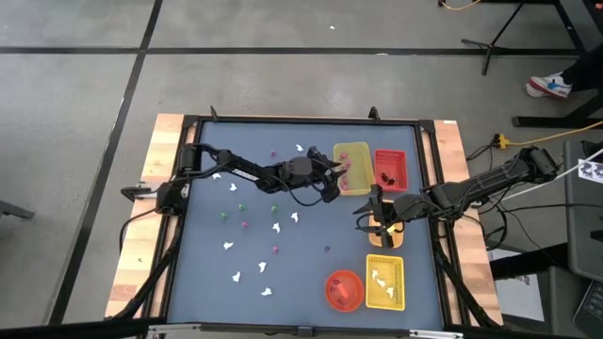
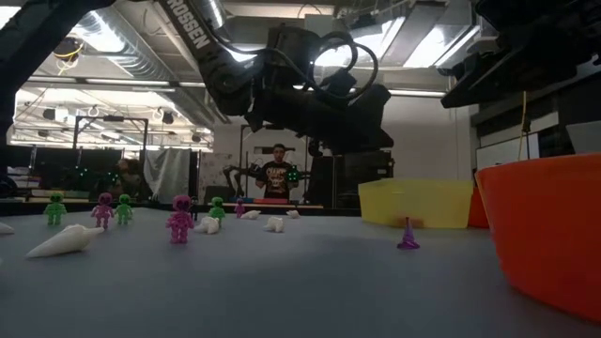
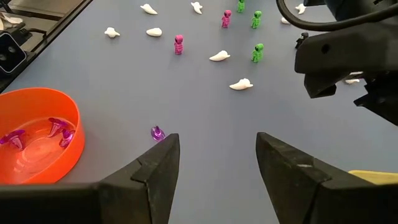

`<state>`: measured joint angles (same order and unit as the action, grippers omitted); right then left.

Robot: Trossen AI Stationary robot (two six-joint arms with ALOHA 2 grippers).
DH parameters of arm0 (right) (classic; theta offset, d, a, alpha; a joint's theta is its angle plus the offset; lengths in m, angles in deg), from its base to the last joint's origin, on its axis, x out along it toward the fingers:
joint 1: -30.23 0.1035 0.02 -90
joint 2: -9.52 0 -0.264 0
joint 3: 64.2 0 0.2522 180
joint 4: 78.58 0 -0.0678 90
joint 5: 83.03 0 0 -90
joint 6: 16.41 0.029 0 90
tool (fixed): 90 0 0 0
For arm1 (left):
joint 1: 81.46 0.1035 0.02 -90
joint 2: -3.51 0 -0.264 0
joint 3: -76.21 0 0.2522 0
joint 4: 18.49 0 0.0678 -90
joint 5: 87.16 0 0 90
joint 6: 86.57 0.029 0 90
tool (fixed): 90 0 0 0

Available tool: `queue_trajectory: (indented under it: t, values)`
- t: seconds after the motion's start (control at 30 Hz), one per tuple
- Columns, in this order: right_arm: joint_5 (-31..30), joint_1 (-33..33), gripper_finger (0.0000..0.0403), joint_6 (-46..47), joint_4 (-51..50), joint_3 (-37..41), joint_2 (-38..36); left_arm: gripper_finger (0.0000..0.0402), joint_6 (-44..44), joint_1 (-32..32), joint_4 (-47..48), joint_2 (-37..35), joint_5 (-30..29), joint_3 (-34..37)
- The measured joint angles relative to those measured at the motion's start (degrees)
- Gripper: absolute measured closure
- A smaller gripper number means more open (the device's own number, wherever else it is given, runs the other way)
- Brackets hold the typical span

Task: Sort Halloween decoration
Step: Put the green skeleton toy into the middle yellow bin

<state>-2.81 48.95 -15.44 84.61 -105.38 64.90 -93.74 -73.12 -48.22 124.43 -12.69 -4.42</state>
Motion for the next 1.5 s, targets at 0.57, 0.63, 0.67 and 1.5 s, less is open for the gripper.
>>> queue_trajectory:
  t: [0.57, 0.63, 0.67, 1.5]
  values:
    - [0.0, 0.0, 0.0191, 0.0, 0.0, -0.01, 0.02, 0.0279, 0.1, -5.09, 10.38, -8.04, -0.1, 0.07]
    - [0.0, 0.0, 0.0191, 0.0, -0.05, -0.02, 0.02, 0.0279, 0.06, -6.08, 13.21, -10.11, -0.02, 0.04]
    - [0.0, 0.0, 0.0191, 0.0, -0.03, -0.02, 0.02, 0.0279, 0.06, -6.62, 15.06, -11.03, -0.07, 0.04]
    - [0.0, 0.0, 0.0191, 0.02, -0.07, -0.02, 0.02, 0.0279, -15.91, -18.65, 63.65, -28.41, -8.73, -0.02]
